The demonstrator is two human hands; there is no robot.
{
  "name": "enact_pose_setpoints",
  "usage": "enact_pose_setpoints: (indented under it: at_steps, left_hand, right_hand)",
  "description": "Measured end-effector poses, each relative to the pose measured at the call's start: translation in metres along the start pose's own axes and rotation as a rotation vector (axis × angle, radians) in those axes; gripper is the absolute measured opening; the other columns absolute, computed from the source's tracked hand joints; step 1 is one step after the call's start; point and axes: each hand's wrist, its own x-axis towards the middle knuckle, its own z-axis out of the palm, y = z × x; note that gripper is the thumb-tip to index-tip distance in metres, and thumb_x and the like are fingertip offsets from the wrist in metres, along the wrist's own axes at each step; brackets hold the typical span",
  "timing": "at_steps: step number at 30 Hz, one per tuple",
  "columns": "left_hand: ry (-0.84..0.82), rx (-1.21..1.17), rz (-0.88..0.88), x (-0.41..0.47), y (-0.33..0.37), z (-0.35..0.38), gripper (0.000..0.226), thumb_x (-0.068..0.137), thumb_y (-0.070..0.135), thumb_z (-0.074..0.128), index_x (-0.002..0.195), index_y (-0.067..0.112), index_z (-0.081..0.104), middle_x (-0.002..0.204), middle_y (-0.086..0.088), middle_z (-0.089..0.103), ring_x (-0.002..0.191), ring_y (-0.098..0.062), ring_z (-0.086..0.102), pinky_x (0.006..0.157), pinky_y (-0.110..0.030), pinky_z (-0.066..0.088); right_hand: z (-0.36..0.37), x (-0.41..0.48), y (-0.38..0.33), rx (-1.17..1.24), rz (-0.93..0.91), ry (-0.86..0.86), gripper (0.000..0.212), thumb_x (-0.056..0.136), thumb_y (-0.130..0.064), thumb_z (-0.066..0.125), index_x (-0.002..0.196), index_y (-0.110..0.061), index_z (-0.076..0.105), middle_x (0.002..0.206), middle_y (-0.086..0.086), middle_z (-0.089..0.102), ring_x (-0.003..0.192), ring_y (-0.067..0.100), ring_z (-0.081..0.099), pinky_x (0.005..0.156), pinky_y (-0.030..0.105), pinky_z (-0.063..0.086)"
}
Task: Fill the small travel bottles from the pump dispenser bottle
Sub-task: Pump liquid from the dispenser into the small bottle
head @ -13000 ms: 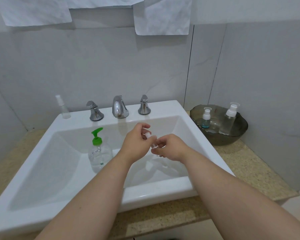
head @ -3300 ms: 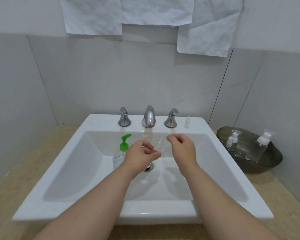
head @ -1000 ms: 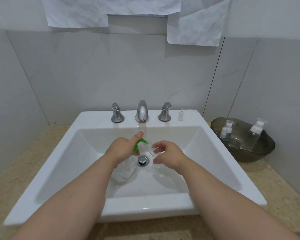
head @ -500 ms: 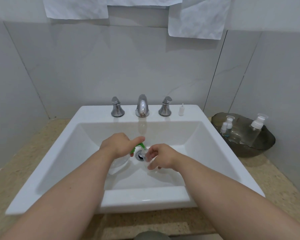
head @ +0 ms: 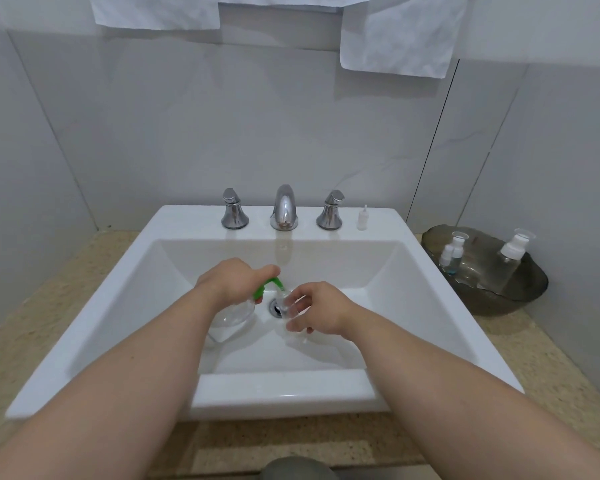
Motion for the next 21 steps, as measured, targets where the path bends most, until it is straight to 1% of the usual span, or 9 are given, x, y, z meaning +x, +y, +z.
enact_pose_setpoints:
  at_steps: [3, 7, 10, 12, 15, 18, 21]
  left_hand:
    - [-0.01, -0.001, 0.011, -0.0007, -0.0008, -0.0012, 0.065, 0.084, 0.069, 0.051, 0.057, 0.016, 0.075, 0.06, 0.001, 0.059, 0.064, -0.024, 0.059, 0.07, -0.035, 0.045]
    - [-0.013, -0.035, 0.017, -0.0017, -0.0016, -0.0031, 0.06, 0.075, 0.067, 0.051, 0.056, 0.017, 0.075, 0.059, 0.0, 0.06, 0.062, -0.025, 0.058, 0.072, -0.035, 0.047]
    - [-0.021, -0.067, 0.03, -0.0012, -0.0036, -0.0045, 0.057, 0.074, 0.064, 0.05, 0.055, 0.016, 0.075, 0.057, -0.001, 0.06, 0.061, -0.026, 0.055, 0.073, -0.036, 0.048]
    - [-0.029, -0.087, 0.037, -0.0001, -0.0047, -0.005, 0.056, 0.075, 0.061, 0.05, 0.055, 0.015, 0.076, 0.057, -0.002, 0.061, 0.06, -0.026, 0.054, 0.073, -0.036, 0.047]
    - [-0.043, -0.112, 0.042, 0.001, -0.0059, -0.0056, 0.055, 0.073, 0.06, 0.05, 0.057, 0.014, 0.076, 0.056, -0.003, 0.061, 0.059, -0.027, 0.052, 0.07, -0.036, 0.046]
    - [-0.034, -0.125, 0.047, 0.0031, -0.0072, -0.0059, 0.05, 0.075, 0.052, 0.052, 0.058, 0.012, 0.077, 0.05, -0.003, 0.056, 0.057, -0.027, 0.049, 0.067, -0.035, 0.043]
    - [-0.04, -0.138, 0.044, 0.006, -0.0087, -0.0054, 0.049, 0.08, 0.048, 0.055, 0.06, 0.009, 0.076, 0.049, -0.003, 0.056, 0.057, -0.026, 0.047, 0.066, -0.035, 0.043]
  right_hand:
    - [0.0004, -0.0005, 0.0009, 0.003, -0.006, 0.002, 0.042, 0.077, 0.0, 0.084, 0.116, -0.009, 0.069, 0.112, 0.015, 0.07, 0.076, 0.02, 0.063, 0.063, 0.023, 0.055]
    - [0.0011, -0.0007, 0.0006, 0.019, -0.011, -0.013, 0.046, 0.077, 0.007, 0.08, 0.119, -0.005, 0.068, 0.11, 0.015, 0.069, 0.074, 0.02, 0.062, 0.067, 0.025, 0.057]
    - [0.0007, -0.001, 0.0004, 0.02, -0.009, -0.021, 0.05, 0.076, 0.013, 0.076, 0.121, -0.007, 0.069, 0.115, 0.016, 0.071, 0.082, 0.021, 0.064, 0.08, 0.031, 0.058]
    - [0.0004, -0.0014, 0.0, 0.032, -0.004, -0.024, 0.051, 0.076, 0.015, 0.073, 0.122, -0.008, 0.069, 0.116, 0.016, 0.071, 0.086, 0.021, 0.064, 0.085, 0.033, 0.058]
    - [0.0005, -0.002, -0.0011, 0.062, 0.001, -0.025, 0.051, 0.077, 0.017, 0.069, 0.123, -0.006, 0.069, 0.114, 0.015, 0.07, 0.087, 0.023, 0.064, 0.087, 0.035, 0.058]
    - [0.0005, -0.0033, -0.0023, 0.08, 0.008, -0.029, 0.05, 0.079, 0.019, 0.065, 0.121, -0.008, 0.068, 0.11, 0.012, 0.067, 0.086, 0.024, 0.063, 0.087, 0.034, 0.057]
    - [0.0009, -0.0032, -0.002, 0.104, 0.015, -0.037, 0.052, 0.079, 0.021, 0.063, 0.12, -0.009, 0.069, 0.115, 0.015, 0.07, 0.086, 0.025, 0.065, 0.087, 0.033, 0.057]
